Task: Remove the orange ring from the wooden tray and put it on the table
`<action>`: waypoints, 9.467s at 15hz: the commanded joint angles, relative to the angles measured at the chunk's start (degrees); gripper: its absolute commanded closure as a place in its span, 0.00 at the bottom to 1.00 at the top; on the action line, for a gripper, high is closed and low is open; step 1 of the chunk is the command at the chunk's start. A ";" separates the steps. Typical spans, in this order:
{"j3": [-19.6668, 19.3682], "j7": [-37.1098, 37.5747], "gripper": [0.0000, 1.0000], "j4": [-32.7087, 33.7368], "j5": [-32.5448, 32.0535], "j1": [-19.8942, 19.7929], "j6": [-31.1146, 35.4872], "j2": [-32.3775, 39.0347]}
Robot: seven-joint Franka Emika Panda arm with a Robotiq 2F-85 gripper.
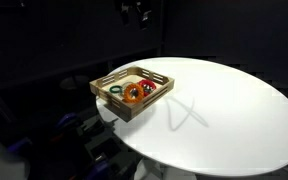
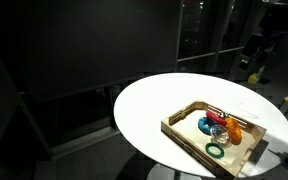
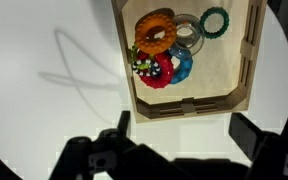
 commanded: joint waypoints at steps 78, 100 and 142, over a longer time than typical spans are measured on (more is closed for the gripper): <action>-4.87 26.65 0.97 0.23 -13.98 8.05 17.21 29.06; -9.67 22.29 0.95 2.64 -12.69 -4.13 15.93 23.27; -10.82 -3.78 0.00 4.45 -1.24 -4.08 -11.50 10.09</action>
